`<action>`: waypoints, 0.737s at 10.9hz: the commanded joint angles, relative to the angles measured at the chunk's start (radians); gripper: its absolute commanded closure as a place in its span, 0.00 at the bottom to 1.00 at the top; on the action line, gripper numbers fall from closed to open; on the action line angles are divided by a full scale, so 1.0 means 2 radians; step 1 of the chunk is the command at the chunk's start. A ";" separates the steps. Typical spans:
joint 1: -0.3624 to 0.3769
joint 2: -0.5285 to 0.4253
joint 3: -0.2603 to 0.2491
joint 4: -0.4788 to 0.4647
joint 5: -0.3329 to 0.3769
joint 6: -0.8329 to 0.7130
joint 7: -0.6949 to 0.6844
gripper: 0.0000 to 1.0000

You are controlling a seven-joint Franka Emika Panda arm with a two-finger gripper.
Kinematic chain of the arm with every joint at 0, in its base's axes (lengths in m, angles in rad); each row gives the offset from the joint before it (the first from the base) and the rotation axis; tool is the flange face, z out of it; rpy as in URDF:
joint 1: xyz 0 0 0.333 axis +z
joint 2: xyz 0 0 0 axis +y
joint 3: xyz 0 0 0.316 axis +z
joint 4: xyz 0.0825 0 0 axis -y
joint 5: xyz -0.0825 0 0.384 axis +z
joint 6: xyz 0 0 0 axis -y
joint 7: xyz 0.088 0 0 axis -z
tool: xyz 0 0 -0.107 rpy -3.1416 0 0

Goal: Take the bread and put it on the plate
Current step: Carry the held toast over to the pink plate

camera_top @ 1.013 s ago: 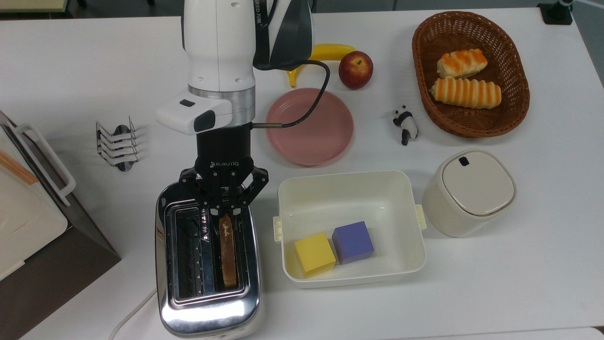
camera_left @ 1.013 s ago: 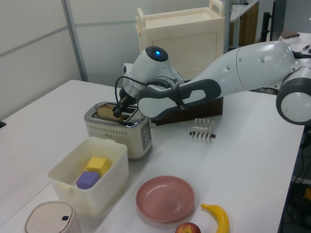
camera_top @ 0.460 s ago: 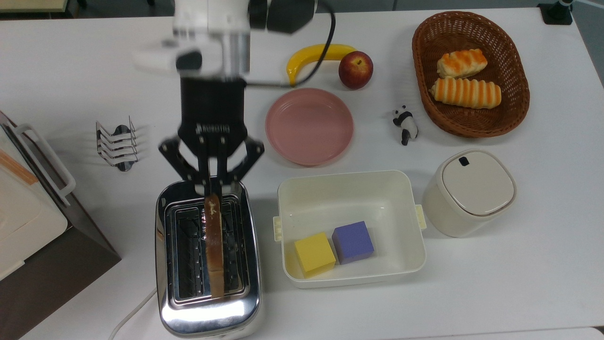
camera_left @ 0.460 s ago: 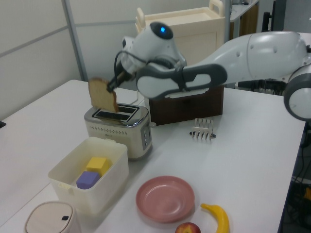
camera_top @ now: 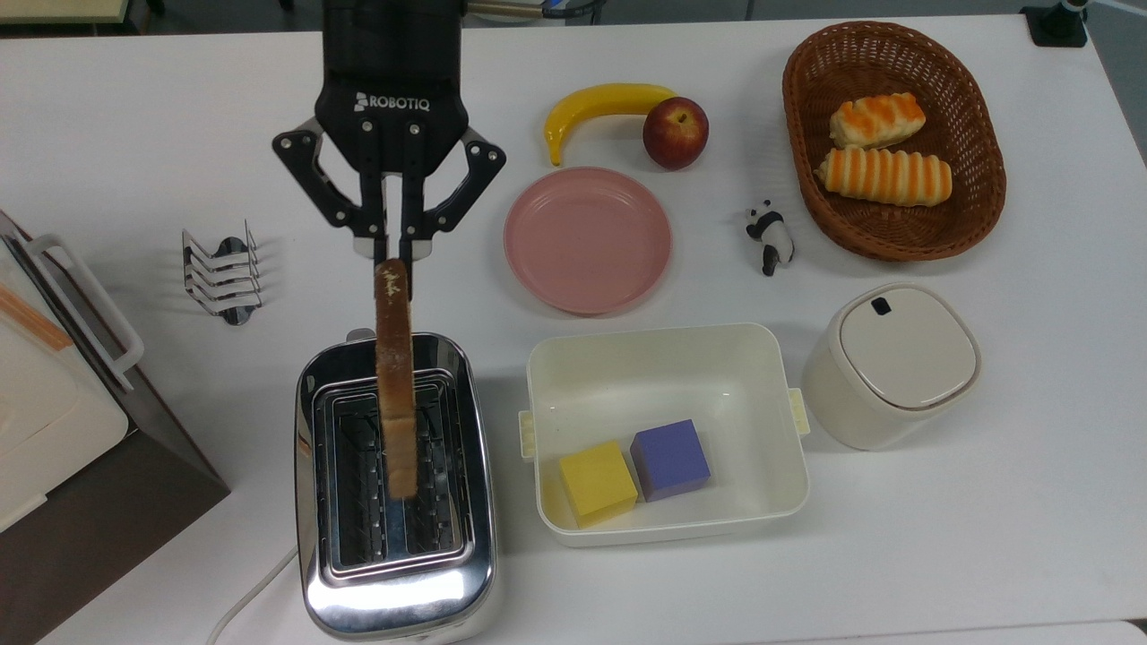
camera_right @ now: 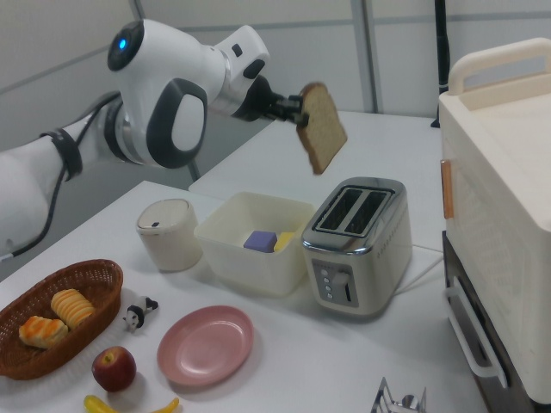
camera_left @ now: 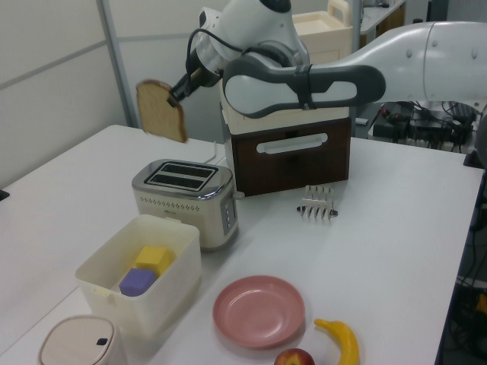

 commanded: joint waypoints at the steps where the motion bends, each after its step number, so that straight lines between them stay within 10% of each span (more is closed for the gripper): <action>1: 0.006 -0.040 0.001 -0.020 0.053 -0.103 0.000 1.00; 8: 0.017 -0.069 0.031 -0.019 0.089 -0.383 -0.006 0.99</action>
